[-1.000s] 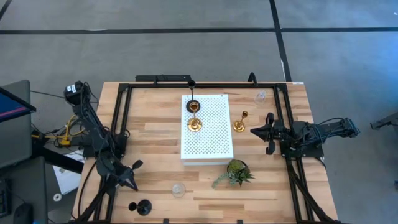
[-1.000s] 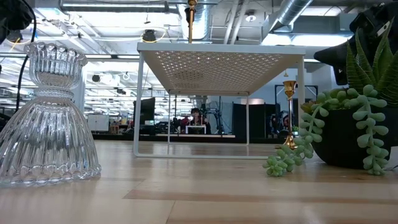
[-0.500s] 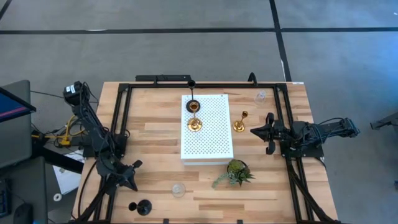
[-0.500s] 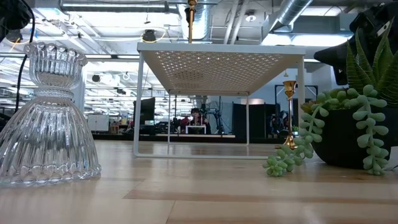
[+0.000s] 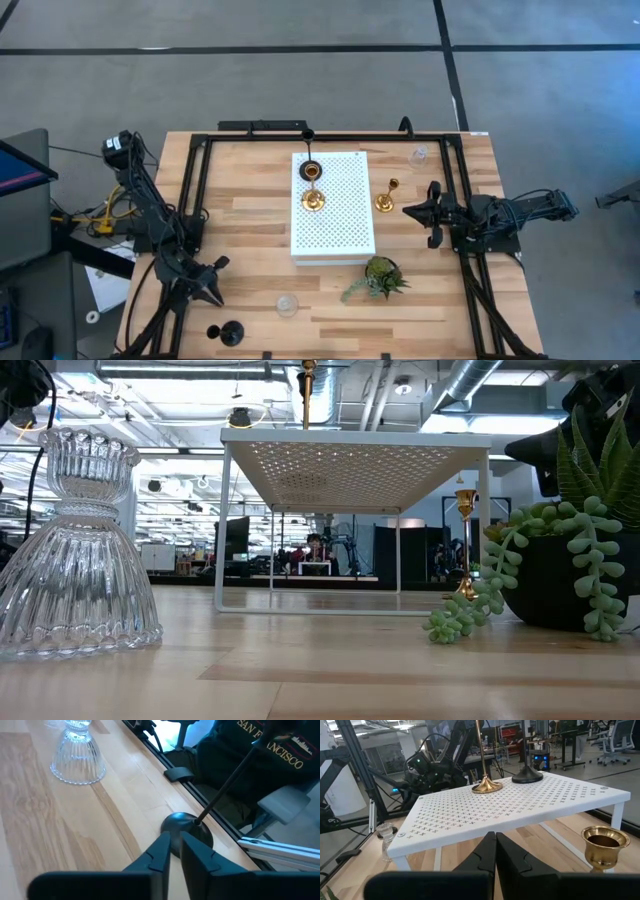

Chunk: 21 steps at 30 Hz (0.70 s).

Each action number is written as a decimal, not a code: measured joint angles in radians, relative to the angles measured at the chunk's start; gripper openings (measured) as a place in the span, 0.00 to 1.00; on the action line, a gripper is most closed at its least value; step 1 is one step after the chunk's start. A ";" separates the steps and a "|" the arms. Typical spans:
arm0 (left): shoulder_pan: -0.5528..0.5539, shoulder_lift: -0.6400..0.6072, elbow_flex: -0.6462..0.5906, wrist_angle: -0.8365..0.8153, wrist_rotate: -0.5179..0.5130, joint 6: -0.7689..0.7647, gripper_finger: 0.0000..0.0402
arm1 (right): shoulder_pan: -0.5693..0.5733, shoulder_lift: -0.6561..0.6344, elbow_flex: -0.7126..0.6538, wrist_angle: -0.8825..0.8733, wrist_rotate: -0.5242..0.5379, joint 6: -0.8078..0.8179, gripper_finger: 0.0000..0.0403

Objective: Pick & Place candle stick holders
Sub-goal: Put the black candle holder on the shelf

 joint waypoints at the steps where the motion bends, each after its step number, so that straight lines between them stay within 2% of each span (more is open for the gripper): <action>1: 0.000 0.000 0.000 0.000 0.000 0.004 0.13 | 0.000 0.000 0.000 0.000 0.000 0.000 0.00; 13: 0.000 0.000 0.001 0.059 0.027 0.013 0.38 | 0.000 0.000 0.000 0.000 0.001 0.031 0.00; 21: 0.001 0.043 0.002 0.131 0.027 0.111 0.50 | 0.000 0.000 0.000 0.000 0.001 0.060 0.00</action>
